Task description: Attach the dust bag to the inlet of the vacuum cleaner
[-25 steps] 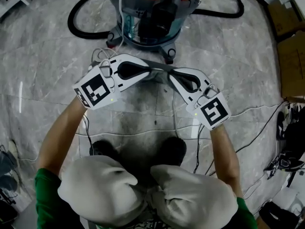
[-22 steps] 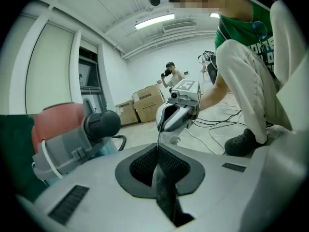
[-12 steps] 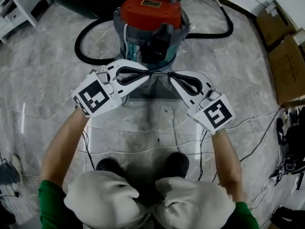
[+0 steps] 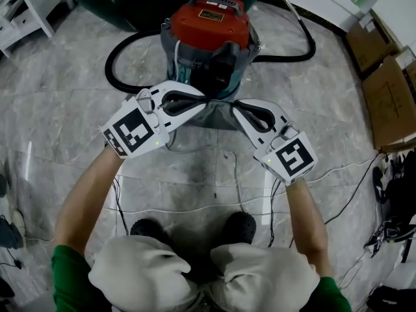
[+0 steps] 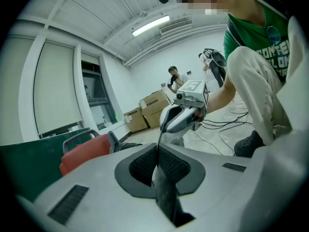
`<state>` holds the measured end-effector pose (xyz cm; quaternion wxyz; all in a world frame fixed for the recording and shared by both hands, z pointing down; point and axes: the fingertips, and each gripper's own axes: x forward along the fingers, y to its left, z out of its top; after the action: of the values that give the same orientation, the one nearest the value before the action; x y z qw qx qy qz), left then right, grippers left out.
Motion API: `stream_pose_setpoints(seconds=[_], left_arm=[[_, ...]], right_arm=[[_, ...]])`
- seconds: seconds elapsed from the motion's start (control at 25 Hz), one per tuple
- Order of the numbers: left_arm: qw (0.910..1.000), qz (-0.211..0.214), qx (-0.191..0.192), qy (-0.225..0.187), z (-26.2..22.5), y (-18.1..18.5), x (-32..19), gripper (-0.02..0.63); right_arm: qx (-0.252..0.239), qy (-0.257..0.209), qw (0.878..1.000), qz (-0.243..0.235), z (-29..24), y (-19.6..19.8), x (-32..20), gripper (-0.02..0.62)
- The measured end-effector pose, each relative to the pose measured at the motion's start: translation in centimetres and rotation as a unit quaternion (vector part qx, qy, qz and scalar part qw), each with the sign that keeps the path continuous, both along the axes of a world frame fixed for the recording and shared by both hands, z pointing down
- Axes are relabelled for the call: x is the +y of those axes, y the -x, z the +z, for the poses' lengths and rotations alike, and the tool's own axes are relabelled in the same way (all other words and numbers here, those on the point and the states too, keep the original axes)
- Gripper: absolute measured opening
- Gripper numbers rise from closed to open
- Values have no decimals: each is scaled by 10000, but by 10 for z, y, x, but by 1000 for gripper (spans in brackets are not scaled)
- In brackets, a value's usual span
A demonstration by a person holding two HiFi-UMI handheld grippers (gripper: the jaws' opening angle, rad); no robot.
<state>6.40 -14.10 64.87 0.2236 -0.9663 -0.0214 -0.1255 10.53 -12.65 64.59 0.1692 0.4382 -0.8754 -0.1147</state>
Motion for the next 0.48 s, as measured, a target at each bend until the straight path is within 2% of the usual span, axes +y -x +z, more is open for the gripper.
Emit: stream_pose_setpoints(seconds=[0.48], left_arm=[[9998, -180, -9, -50, -2, 0, -15, 12]], right_arm=[[61, -47, 9999, 95, -2, -1, -14, 21]])
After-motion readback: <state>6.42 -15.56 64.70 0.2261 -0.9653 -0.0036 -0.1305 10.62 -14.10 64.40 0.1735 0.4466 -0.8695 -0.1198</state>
